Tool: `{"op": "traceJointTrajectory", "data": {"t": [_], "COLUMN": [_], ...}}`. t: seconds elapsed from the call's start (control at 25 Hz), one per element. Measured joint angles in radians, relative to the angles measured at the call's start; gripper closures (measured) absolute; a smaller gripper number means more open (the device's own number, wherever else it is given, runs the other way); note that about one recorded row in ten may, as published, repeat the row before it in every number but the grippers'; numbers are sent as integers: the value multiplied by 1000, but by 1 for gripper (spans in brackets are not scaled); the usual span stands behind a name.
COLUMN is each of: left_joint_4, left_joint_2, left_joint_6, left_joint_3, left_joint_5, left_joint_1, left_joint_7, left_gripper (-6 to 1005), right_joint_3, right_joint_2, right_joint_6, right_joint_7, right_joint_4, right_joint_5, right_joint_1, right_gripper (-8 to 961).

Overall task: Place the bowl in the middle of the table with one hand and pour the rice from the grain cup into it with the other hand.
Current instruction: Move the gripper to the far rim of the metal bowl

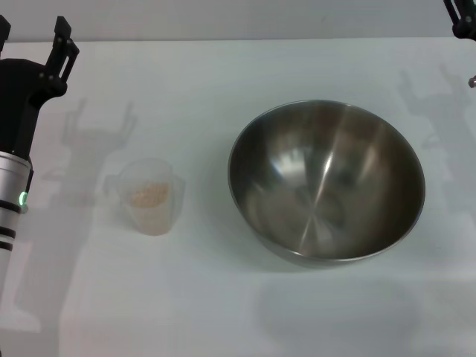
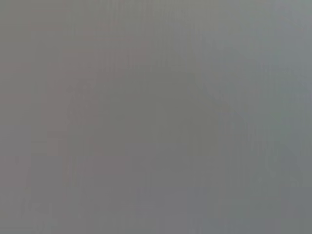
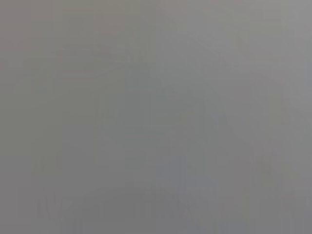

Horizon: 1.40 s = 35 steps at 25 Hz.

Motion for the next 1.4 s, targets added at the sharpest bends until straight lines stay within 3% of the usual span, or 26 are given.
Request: {"op": "traceJointTrajectory", "data": {"t": [0.16,0.6,0.88,1.0,1.12,1.16,1.2,1.4], "left_joint_4": [-5,-5,-5,-6,-6,-6,-6,0], "left_joint_2": [0,0,0,0,0,0,0,0], "left_joint_6": [1,-5,-9,-6,-8,-9,-9,-10], "left_joint_3": [0,0,10,15,15,15,15,15], "left_joint_5": [1,2,1,2,2,1,1,1], "left_joint_1": [0,0,-1,-1,-1,-1,-1,-1], "left_joint_7": [0,0,0,0,-2,-3,-3,-7], "left_gripper": [155,160,164,165,167,167,168,170], "right_joint_3": [-25,-49,-65,-53,-28,-3,-3,66], "right_joint_2": [0,-1,4,3,1,0,0,-1], "right_joint_6": [-34,-109,-106,-59,90,235,235,714], "right_joint_7": [-124,-211,-522,-507,-412,-367,-367,-355], "right_joint_4": [-5,17,-45,-96,-200,-304,-304,-641], "right_joint_5": [-12,-16,-16,-9,-7,-7,-7,-13], "right_joint_1": [-1,0,-7,-9,-19,-42,-42,-124], "right_gripper": [244,243,244,243,243,243,243,244]}}
